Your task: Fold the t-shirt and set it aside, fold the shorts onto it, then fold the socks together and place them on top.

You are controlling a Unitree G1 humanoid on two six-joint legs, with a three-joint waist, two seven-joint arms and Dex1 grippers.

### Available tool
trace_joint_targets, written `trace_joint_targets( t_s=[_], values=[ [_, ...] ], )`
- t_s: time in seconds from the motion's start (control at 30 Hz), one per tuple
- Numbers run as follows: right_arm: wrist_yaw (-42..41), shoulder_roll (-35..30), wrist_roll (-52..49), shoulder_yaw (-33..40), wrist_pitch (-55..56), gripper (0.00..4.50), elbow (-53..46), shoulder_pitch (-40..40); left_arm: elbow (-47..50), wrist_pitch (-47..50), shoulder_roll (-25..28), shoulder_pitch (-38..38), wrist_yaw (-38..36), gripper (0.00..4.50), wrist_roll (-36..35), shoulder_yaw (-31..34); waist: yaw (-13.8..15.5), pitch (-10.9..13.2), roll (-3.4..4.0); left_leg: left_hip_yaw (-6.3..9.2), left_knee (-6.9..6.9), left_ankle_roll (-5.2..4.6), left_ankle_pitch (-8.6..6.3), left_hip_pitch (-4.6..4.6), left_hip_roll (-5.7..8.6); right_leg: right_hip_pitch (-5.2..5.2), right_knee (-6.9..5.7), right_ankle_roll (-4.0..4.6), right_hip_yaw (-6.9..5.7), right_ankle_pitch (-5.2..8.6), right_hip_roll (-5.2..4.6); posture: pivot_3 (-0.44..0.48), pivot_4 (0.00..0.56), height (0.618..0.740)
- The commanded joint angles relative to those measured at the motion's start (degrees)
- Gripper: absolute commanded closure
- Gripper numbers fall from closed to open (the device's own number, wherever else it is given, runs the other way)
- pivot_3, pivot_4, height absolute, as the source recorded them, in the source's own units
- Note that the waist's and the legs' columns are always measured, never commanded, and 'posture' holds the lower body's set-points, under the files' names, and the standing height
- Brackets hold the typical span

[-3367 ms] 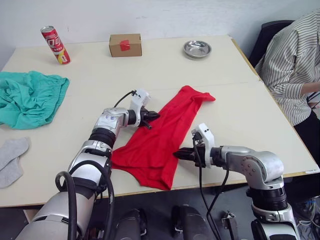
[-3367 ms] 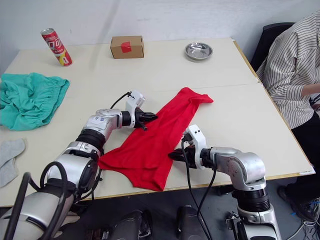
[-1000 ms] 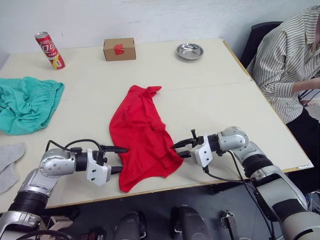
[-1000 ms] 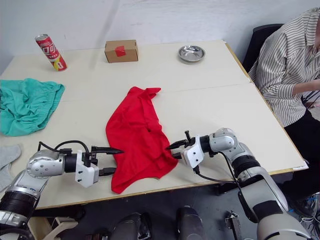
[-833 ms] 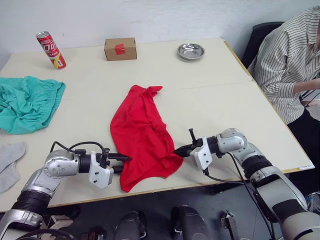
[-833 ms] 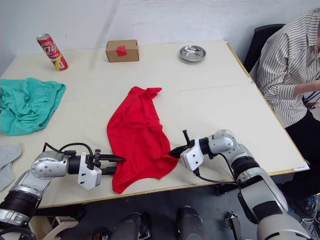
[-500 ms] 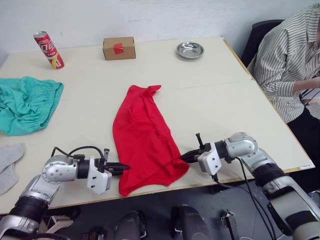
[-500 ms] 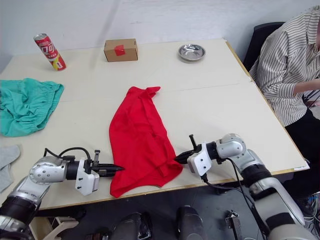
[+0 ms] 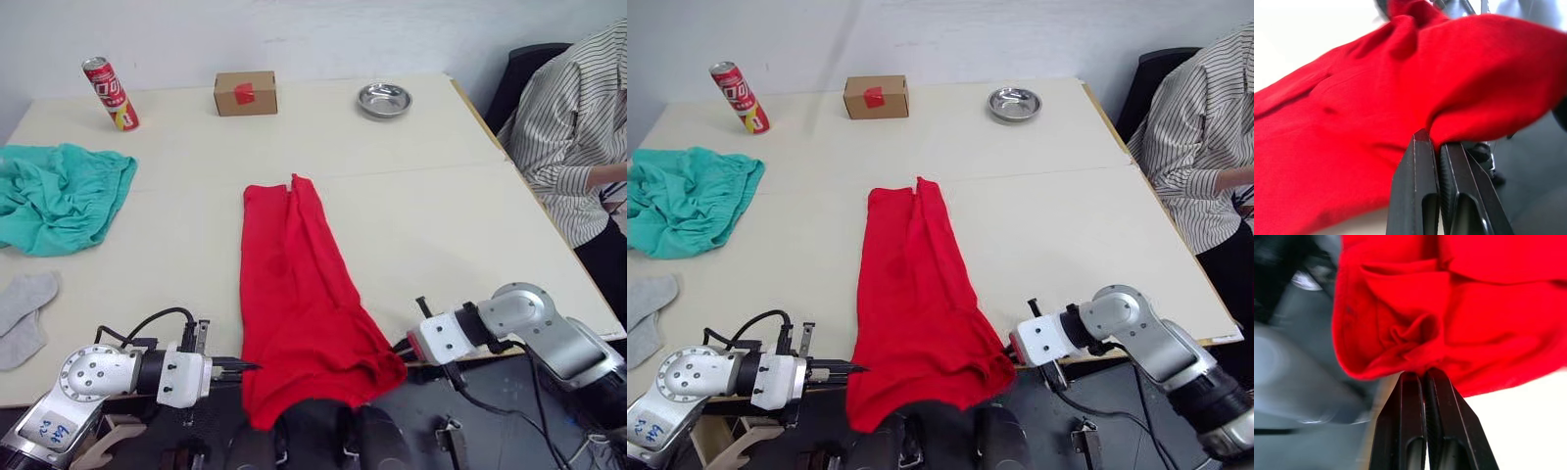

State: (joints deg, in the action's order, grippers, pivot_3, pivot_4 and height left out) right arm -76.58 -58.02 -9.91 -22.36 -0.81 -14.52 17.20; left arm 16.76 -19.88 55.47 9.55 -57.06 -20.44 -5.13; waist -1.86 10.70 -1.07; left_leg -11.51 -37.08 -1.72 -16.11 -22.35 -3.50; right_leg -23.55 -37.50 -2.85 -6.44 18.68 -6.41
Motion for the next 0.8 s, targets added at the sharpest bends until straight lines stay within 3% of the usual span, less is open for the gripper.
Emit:
trace_joint_targets(
  t_s=[0.03, 0.17, 0.3, 0.47, 0.6, 0.8],
  values=[
    [-2.9, -5.22, -7.48, 1.61, -18.08, 4.5, -11.62, -2.47, 4.68, 6.09, -0.04, -0.36, -0.04, 4.48, -2.61, 1.78, 0.22, 0.01, 0.01, 0.01, 0.01, -0.01, -0.01, -0.04, 0.0, -0.04, 0.01, 0.0, 0.0, 0.0, 0.0, 0.0, 0.15, 0.74],
    [-3.93, -6.06, -13.13, 2.22, -27.14, 4.5, -16.78, -2.6, 7.36, 11.27, 1.25, 0.58, -2.73, 4.48, -3.52, 1.76, 0.08, 0.02, -0.01, 0.04, 0.05, 0.01, -0.05, -0.06, -0.01, -0.04, 0.07, 0.05, -0.03, 0.03, 0.0, 0.0, 0.15, 0.74],
    [-2.3, -4.51, -14.57, 4.31, -27.86, 4.5, -17.08, -2.59, 7.82, 14.53, 2.85, 2.27, -5.7, 4.48, -5.38, 4.29, 0.11, 0.05, -0.05, 0.04, 0.07, 0.03, -0.07, -0.07, -0.01, -0.07, 0.09, 0.1, -0.05, 0.06, 0.01, 0.0, 0.15, 0.74],
    [-3.88, -3.15, -19.93, 9.94, -30.98, 4.5, -11.88, 2.61, 5.75, 25.72, 2.39, -0.71, -5.31, 4.48, -14.55, 10.51, 0.21, 0.09, -0.05, 0.05, 0.04, 0.04, -0.07, -0.15, -0.01, -0.09, 0.12, 0.1, -0.07, 0.06, 0.02, 0.0, 0.15, 0.74],
    [-2.19, 3.72, -16.17, 10.25, -29.23, 4.5, 4.99, 19.25, -3.87, 42.38, 0.35, -16.34, -1.57, 4.48, -22.74, 11.14, 0.15, 0.19, -0.07, 0.06, -0.04, -0.04, 0.02, -0.11, -0.01, -0.05, 0.11, 0.1, -0.07, -0.05, 0.03, 0.0, 0.15, 0.74],
    [1.78, 16.88, -3.56, 5.56, -17.62, 4.5, 33.88, 37.81, -24.27, 48.19, -8.23, -39.36, 0.07, 4.48, -15.65, 5.86, 0.16, 0.19, -0.08, -0.03, -0.03, 0.11, 0.46, -0.45, -0.06, -0.31, 0.07, 0.06, -0.13, -0.11, 0.27, 0.0, 0.15, 0.74]
  ],
)
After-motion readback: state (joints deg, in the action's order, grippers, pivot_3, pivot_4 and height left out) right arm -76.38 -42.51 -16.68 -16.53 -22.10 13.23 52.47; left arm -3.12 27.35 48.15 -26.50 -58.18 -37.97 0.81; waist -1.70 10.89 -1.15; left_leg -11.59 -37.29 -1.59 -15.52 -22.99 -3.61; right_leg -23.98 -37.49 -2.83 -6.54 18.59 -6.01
